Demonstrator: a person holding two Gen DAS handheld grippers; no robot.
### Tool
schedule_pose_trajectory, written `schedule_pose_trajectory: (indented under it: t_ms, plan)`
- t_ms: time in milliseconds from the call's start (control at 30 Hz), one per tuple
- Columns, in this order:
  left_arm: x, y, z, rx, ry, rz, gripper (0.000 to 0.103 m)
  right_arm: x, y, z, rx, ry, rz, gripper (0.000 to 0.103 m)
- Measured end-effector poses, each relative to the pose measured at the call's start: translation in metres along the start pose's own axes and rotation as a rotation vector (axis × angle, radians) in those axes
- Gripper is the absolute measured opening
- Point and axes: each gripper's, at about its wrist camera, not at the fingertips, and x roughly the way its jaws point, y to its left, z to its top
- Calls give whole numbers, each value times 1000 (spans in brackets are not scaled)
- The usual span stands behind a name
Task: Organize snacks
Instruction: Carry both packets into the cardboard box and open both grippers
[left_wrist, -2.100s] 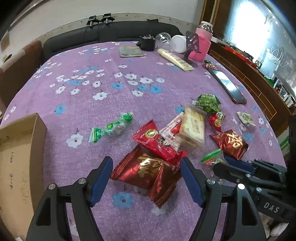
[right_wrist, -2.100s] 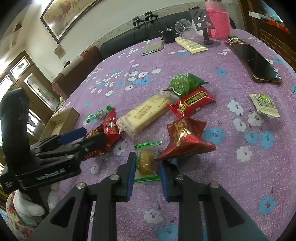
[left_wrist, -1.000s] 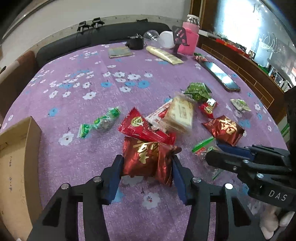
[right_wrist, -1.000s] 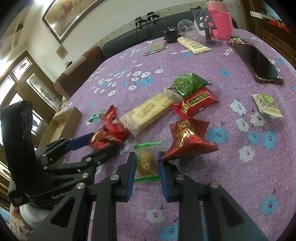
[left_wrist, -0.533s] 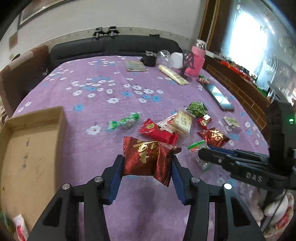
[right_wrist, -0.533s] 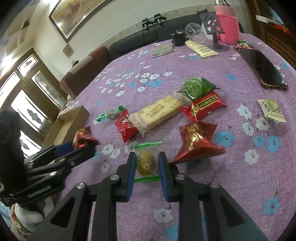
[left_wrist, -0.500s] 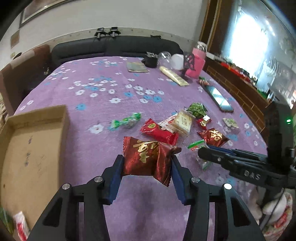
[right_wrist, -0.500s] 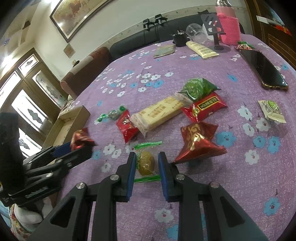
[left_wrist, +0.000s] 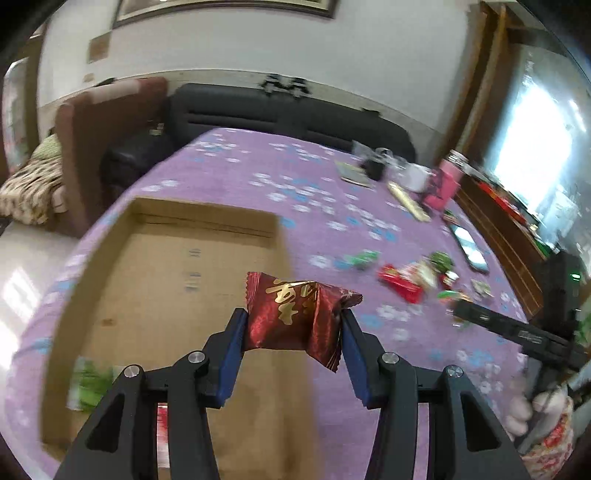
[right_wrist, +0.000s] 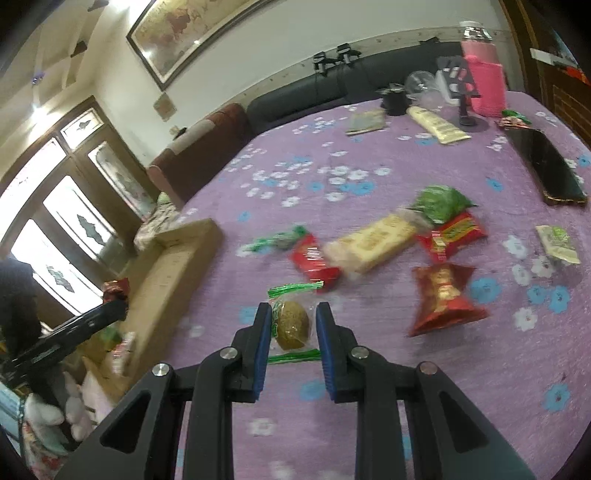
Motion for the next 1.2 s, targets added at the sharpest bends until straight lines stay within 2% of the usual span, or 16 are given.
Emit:
schedule_pose_trajectory:
  t_ms: [300,533,733,933,1133,1200]
  plan:
    - [-1,70,14,-52,18,127,53,37,101,16,-127,92,120,24]
    - [24,100,17,-83,86,183,53,110,175,8,-203,244,159,24]
    - [36,121,14,-122,137,214,53,159,205,-7,-230,340,146,24]
    - [39,123,9,-133,155,206,57,179,216,-19,-249,376,136,24]
    - [28,122,12,-177,121,166,67,187,212,-21,-242,395,135,25]
    - [19,122,13,-191,94,145,67,184,212,-21,-246,382,134,26]
